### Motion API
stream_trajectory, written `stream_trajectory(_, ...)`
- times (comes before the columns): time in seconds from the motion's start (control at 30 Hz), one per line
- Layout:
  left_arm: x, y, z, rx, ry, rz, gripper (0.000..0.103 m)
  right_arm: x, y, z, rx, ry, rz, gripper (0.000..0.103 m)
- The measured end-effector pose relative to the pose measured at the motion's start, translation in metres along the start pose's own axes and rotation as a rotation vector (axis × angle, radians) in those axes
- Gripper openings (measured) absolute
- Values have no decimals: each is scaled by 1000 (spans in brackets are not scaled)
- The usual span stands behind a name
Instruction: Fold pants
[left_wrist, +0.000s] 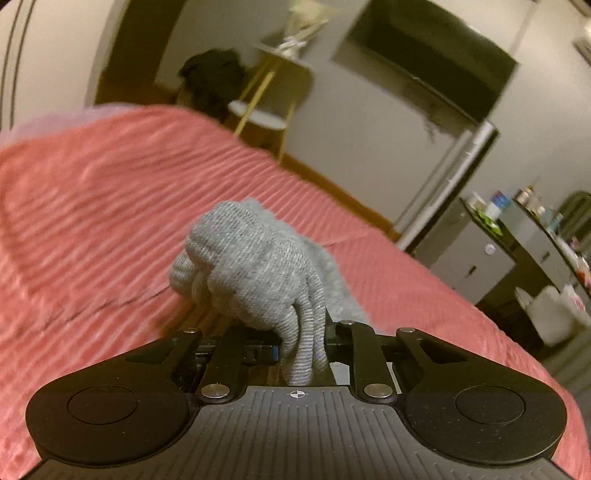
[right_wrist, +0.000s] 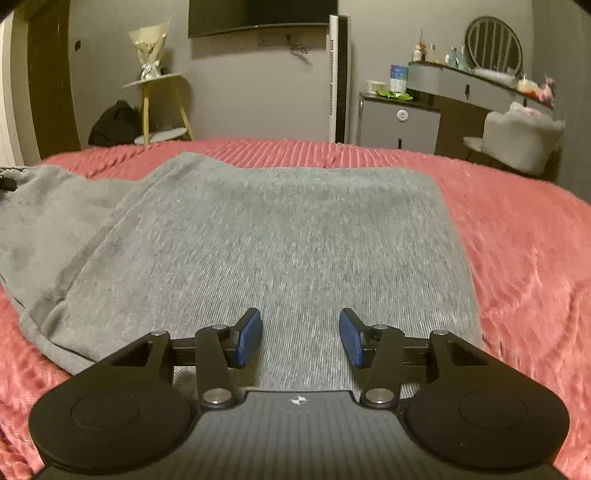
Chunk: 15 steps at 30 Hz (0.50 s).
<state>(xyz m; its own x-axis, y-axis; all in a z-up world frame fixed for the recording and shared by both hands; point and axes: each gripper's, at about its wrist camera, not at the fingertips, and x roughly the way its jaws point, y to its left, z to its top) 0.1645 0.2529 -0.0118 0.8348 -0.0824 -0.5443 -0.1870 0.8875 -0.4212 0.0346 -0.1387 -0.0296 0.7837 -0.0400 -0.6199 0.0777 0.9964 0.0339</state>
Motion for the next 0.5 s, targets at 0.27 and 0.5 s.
stream_trajectory(0.27, -22, -48, 0, 142, -22, 31, 20, -7, -10, -2, 65, 4, 25, 48)
stream_trajectory(0.5, -39, -63, -3, 185, -31, 27, 20, -10, -17, -1, 122, 5, 45, 48)
